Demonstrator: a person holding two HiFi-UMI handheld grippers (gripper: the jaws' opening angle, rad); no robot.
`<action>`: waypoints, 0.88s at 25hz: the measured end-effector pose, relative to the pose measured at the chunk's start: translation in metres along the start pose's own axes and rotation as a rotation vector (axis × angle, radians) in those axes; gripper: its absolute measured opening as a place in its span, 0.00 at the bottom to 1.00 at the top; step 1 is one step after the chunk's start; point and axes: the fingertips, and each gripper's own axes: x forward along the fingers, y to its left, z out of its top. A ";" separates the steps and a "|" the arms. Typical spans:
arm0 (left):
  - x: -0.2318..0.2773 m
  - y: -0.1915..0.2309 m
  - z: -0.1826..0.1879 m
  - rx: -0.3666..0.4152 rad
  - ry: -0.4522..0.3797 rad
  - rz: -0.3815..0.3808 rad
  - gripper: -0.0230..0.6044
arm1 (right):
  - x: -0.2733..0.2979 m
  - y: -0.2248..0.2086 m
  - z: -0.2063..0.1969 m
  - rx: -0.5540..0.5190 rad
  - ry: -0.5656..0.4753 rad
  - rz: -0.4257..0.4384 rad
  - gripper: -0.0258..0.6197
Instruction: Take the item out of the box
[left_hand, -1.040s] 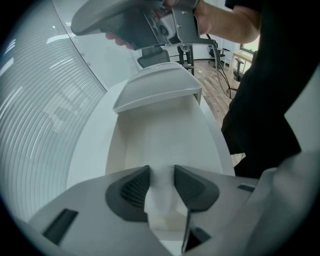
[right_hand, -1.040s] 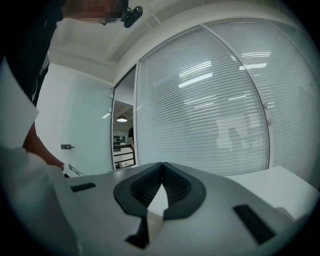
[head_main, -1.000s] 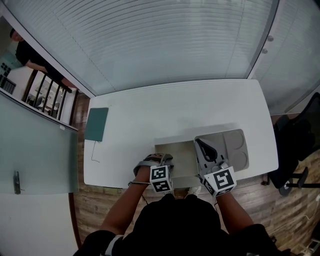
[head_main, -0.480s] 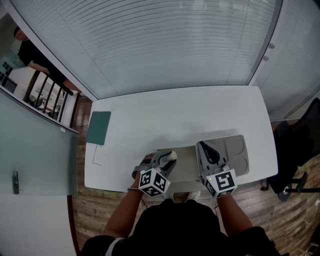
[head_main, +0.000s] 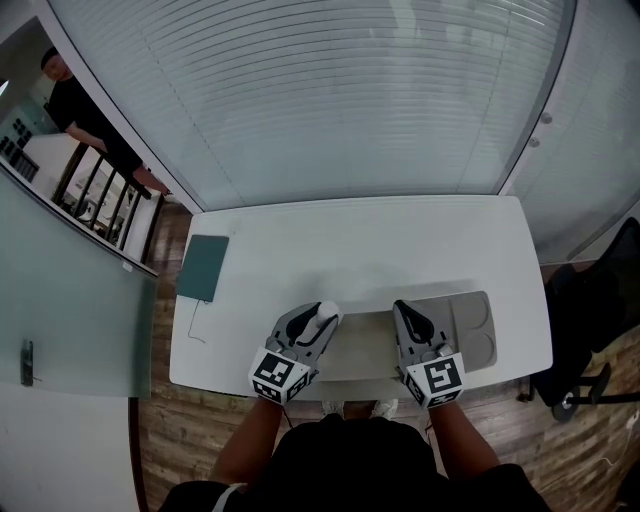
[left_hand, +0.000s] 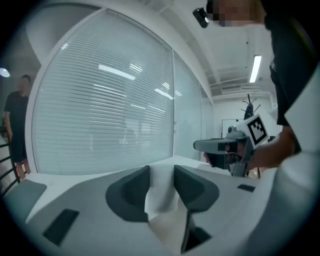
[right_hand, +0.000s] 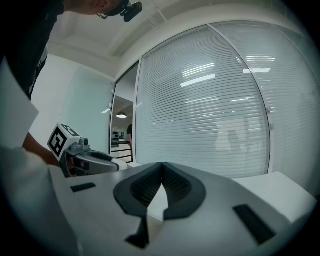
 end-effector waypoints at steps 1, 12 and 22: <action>-0.005 0.006 0.004 -0.030 -0.033 0.021 0.30 | 0.000 0.000 0.000 -0.001 -0.001 0.000 0.05; -0.044 0.031 0.026 -0.086 -0.186 0.165 0.30 | 0.005 0.010 0.012 -0.025 -0.024 0.014 0.05; -0.054 0.034 0.026 -0.081 -0.201 0.182 0.30 | 0.006 0.019 0.017 -0.049 -0.036 0.025 0.05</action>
